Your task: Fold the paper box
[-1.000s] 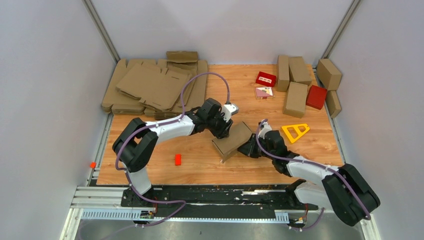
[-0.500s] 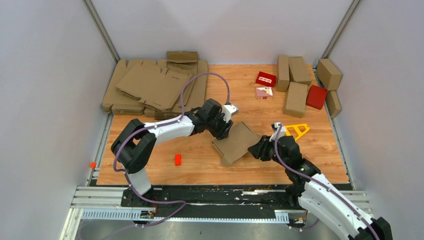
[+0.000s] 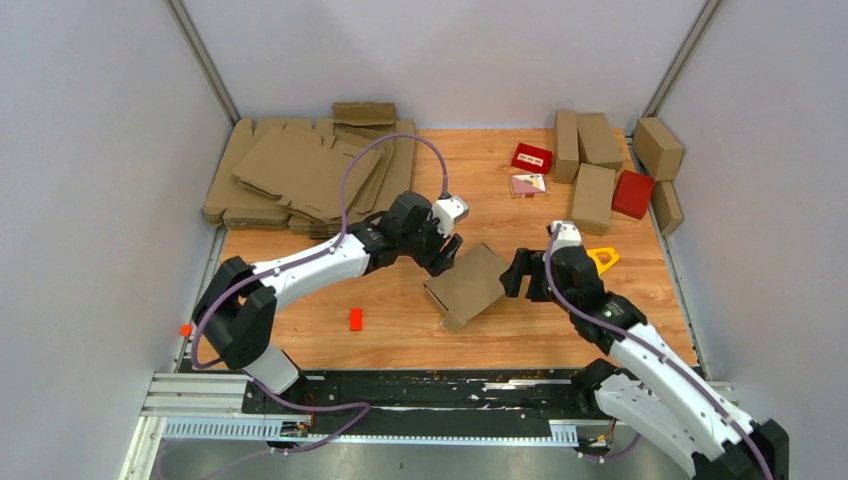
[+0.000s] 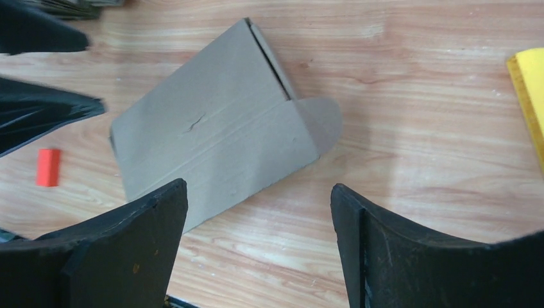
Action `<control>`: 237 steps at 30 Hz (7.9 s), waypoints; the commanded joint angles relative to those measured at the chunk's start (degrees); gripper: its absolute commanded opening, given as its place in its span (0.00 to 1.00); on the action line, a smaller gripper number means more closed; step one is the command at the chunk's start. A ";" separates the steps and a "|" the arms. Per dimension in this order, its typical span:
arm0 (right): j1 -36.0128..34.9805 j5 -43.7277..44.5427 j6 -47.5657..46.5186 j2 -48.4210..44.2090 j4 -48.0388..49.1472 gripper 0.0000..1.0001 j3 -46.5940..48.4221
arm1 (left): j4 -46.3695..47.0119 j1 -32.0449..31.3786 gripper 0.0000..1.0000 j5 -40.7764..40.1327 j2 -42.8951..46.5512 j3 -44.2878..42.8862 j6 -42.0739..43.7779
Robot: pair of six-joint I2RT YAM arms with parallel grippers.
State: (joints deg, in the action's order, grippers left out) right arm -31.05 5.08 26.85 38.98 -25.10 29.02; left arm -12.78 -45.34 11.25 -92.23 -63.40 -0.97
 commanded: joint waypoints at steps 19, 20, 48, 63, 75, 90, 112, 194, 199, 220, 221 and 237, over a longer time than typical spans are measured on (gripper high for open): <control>12.61 -25.49 -15.38 37.63 11.16 0.74 14.45 | 6.35 -1.31 0.69 -2.68 -0.56 8.44 -0.96; 12.59 -26.39 -15.48 38.47 10.53 0.70 14.71 | 6.14 -1.30 0.68 -2.63 -0.95 8.32 -0.37; 11.13 -28.94 -7.76 25.37 4.45 0.54 1.14 | 5.00 -1.33 0.78 -10.75 16.85 13.40 -3.16; 9.68 -14.89 -5.89 24.32 -1.43 0.79 9.57 | 18.28 -0.13 0.77 -7.54 32.61 34.63 -20.26; 9.70 -19.39 -6.64 35.77 4.88 0.70 14.12 | 19.01 0.02 0.77 -3.32 37.02 39.22 -23.20; 5.06 -25.48 0.53 24.15 6.40 0.56 -0.75 | 17.63 0.96 0.77 -2.73 34.61 37.70 -25.58; 1.00 -9.77 -5.86 16.61 3.76 0.74 7.23 | 20.47 1.26 0.50 -2.34 11.25 23.69 -9.10; 5.55 -32.39 -9.93 36.53 10.69 0.32 8.44 | 39.59 -8.06 0.51 -1.92 8.69 28.78 -33.82; 6.91 -32.58 -9.75 33.17 9.43 0.36 8.40 | 33.40 -8.18 0.51 -4.65 9.13 28.00 -32.04; 10.89 -45.22 0.13 21.78 18.25 0.98 4.18 | 37.95 -8.11 0.51 -3.09 8.03 31.53 -37.06; 10.67 -44.95 -0.04 22.02 16.82 1.00 4.96 | 38.91 -8.10 0.51 -2.93 7.81 31.92 -37.65; 7.96 -27.89 -1.47 9.68 3.24 1.00 8.05 | 44.80 -9.87 0.53 -8.67 13.67 38.83 -45.65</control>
State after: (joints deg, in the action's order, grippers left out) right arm -22.79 -22.22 24.34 49.21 -22.72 36.97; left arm 34.28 -54.28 5.15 -80.12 -25.74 -45.12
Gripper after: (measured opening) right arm 0.998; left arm 0.526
